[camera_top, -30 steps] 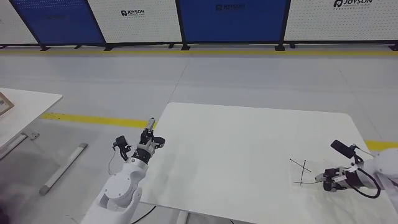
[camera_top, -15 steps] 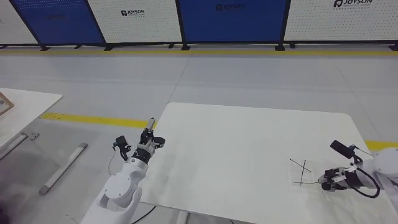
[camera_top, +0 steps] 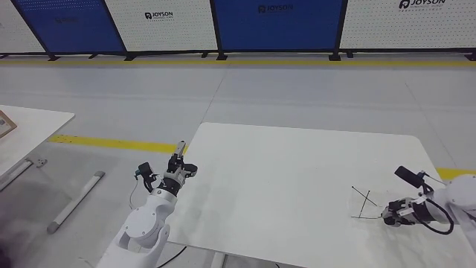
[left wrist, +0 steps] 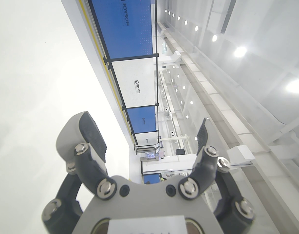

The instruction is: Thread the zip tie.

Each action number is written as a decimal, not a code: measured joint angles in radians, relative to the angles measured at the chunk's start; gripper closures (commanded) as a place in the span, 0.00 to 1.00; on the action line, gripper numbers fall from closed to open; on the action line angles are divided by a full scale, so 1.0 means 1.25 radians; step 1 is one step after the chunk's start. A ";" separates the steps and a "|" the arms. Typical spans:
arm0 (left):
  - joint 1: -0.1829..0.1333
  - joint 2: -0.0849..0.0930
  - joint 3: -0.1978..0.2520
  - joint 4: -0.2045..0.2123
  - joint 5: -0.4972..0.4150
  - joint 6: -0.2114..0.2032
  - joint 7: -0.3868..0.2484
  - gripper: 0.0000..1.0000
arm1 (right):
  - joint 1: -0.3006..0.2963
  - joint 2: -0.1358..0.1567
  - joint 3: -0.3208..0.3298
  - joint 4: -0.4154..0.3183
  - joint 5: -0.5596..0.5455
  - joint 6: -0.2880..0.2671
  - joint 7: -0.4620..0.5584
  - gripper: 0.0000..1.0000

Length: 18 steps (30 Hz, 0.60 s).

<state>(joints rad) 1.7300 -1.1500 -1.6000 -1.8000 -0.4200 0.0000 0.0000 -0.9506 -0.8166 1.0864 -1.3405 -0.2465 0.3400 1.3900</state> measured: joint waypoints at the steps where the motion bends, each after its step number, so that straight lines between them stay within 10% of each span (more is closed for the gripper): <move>1: 0.000 0.000 0.000 0.000 0.000 0.000 0.000 0.00 | -0.002 0.001 0.003 -0.003 0.000 0.000 0.000 1.00; 10: 0.000 0.000 0.000 0.000 0.000 0.000 0.000 0.00 | -0.025 0.010 0.044 -0.043 0.005 0.000 -0.006 1.00; 18: 0.000 0.000 0.000 0.000 0.000 0.000 0.000 0.00 | -0.140 0.028 0.195 -0.109 0.168 -0.041 -0.101 1.00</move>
<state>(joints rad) 1.7300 -1.1500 -1.6000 -1.8000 -0.4200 0.0000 0.0000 -1.1260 -0.7815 1.3307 -1.4768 -0.0359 0.2882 1.2642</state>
